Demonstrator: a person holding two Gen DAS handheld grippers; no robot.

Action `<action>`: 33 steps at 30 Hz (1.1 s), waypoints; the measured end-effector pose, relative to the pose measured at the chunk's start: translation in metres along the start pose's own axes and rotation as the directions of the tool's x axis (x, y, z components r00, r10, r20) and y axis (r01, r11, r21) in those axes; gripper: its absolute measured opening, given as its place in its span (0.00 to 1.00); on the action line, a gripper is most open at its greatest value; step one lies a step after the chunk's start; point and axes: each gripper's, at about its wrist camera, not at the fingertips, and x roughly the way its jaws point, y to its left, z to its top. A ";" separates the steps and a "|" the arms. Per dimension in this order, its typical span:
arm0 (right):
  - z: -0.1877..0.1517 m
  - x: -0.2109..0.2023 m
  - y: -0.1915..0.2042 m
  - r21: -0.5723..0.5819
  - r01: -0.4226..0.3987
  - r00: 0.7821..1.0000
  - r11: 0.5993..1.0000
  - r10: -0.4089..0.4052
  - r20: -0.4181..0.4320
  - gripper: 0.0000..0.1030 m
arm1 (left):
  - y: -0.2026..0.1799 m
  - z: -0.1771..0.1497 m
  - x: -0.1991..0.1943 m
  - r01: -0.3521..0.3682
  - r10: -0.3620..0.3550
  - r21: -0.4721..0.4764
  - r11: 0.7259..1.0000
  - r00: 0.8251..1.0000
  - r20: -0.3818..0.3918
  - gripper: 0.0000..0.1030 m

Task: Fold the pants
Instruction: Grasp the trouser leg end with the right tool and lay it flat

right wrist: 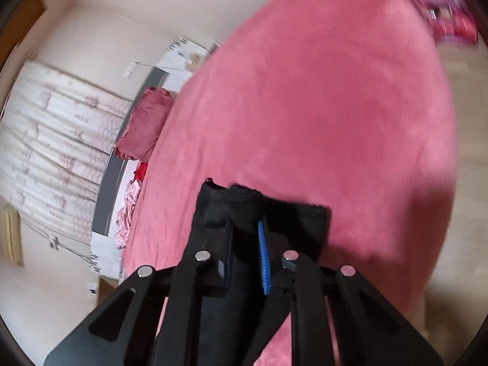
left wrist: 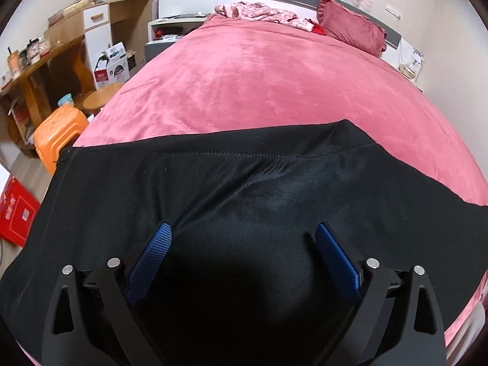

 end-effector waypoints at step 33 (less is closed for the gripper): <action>-0.095 0.100 0.084 -0.512 0.241 0.965 0.825 -0.262 0.031 0.18 | -0.093 0.064 0.068 -0.019 0.031 0.190 0.982 0.998 -0.060 0.76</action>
